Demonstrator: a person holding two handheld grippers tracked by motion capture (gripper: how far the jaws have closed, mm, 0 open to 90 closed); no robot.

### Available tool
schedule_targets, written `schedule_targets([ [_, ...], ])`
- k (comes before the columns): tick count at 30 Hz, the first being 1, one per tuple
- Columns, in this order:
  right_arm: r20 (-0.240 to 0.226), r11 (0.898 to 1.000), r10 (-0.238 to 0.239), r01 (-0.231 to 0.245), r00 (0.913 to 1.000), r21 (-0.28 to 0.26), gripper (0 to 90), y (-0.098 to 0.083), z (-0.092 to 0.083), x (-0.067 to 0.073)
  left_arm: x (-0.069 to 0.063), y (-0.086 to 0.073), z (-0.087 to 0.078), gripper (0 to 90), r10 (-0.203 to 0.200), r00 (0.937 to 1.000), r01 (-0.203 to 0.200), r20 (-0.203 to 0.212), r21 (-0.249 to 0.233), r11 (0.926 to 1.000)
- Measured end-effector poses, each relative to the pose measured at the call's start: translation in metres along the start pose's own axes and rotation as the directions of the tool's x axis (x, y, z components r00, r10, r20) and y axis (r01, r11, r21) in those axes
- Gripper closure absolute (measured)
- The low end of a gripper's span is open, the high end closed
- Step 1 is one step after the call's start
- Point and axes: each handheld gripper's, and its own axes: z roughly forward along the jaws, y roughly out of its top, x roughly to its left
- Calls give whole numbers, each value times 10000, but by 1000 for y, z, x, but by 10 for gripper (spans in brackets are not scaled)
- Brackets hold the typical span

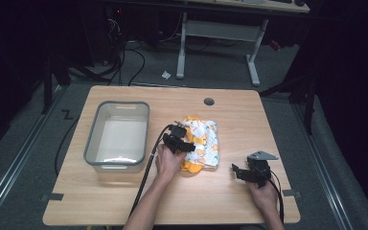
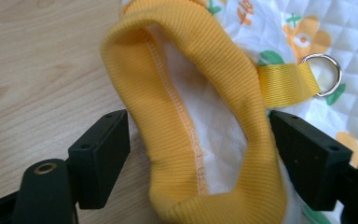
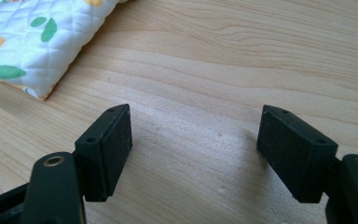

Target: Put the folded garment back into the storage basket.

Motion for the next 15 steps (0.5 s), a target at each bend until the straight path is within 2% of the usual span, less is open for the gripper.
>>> schedule_targets([
  [5,-3,10000,10,-10,10000,4,267,0,0,0,-1,-2,2,244,32,10000,-32,-33,-45,10000],
  [7,0,10000,2,-2,10000,0,267,0,0,0,-3,-2,2,295,352,9994,-352,3,-92,9993],
  [9,-3,10000,8,-8,10000,4,267,0,0,0,-4,-2,1,323,459,9989,-459,12,-105,9989],
  [10,1,10000,3,-3,10000,1,267,0,0,0,-6,-2,1,384,546,9985,-545,79,-120,9984],
  [15,-4,10000,1,-1,10000,-1,266,0,0,0,-9,-2,0,511,702,9970,-697,314,-160,9974],
])
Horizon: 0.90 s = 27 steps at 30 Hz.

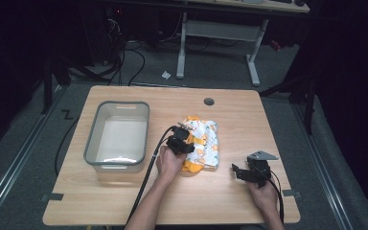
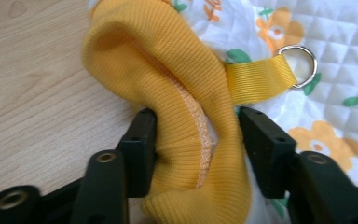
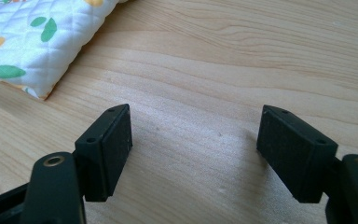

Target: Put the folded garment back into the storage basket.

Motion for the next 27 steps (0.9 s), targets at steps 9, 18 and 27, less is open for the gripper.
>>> schedule_targets([
  [9,3,10000,0,0,10000,2,267,0,0,0,-1,1,0,697,25,9993,-25,372,13,10000],
  [18,2,10000,1,-1,10000,3,267,0,0,0,0,0,-2,762,-159,9984,169,545,-179,9997],
  [27,3,10000,1,-1,10000,5,267,0,0,0,-1,4,-18,773,-179,9940,257,1081,-715,9971],
])
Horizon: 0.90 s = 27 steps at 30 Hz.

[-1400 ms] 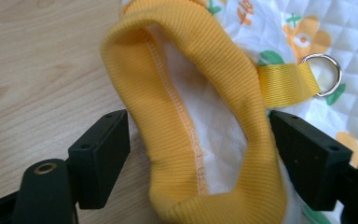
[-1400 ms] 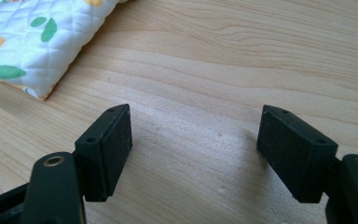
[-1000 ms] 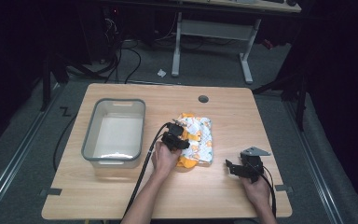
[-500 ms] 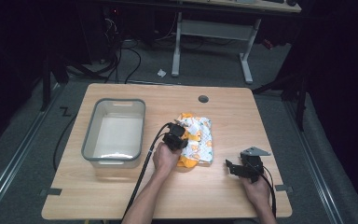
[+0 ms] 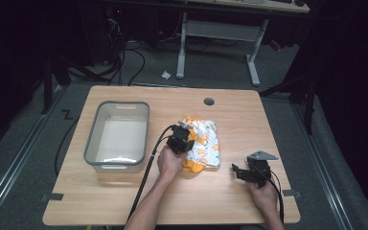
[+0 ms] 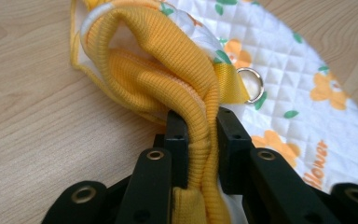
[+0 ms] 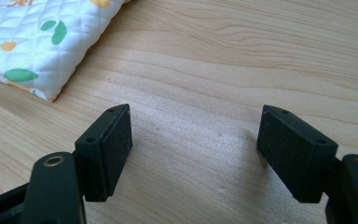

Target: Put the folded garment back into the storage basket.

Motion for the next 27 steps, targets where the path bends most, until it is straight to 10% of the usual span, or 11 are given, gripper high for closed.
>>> schedule_targets([
  [27,1,10000,1,-1,10000,-3,267,0,0,0,-4,10,-51,782,94,9959,26,896,-1327,9911],
])
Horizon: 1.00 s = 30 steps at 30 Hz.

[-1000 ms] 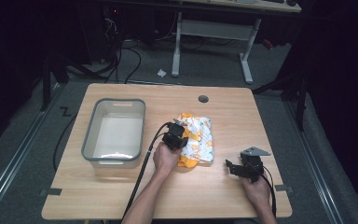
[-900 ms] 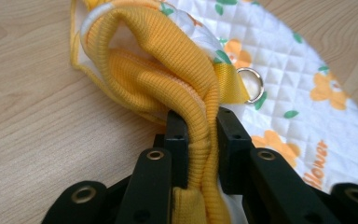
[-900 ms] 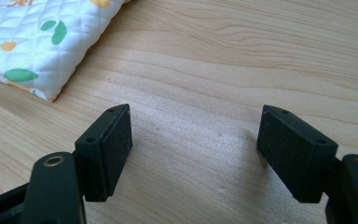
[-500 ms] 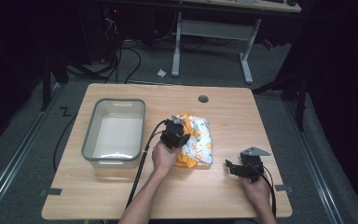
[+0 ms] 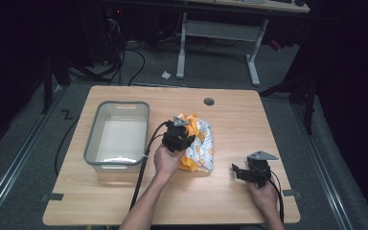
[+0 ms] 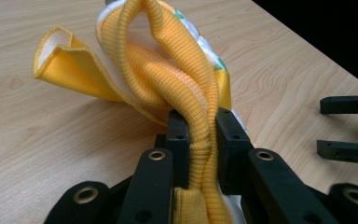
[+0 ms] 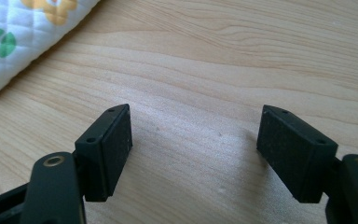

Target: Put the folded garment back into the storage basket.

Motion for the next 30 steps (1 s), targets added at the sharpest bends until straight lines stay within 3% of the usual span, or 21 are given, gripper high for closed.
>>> schedule_targets([
  [30,-3,10000,-1,1,10000,0,267,0,0,0,6,6,-38,789,-83,9992,110,379,-702,9975],
])
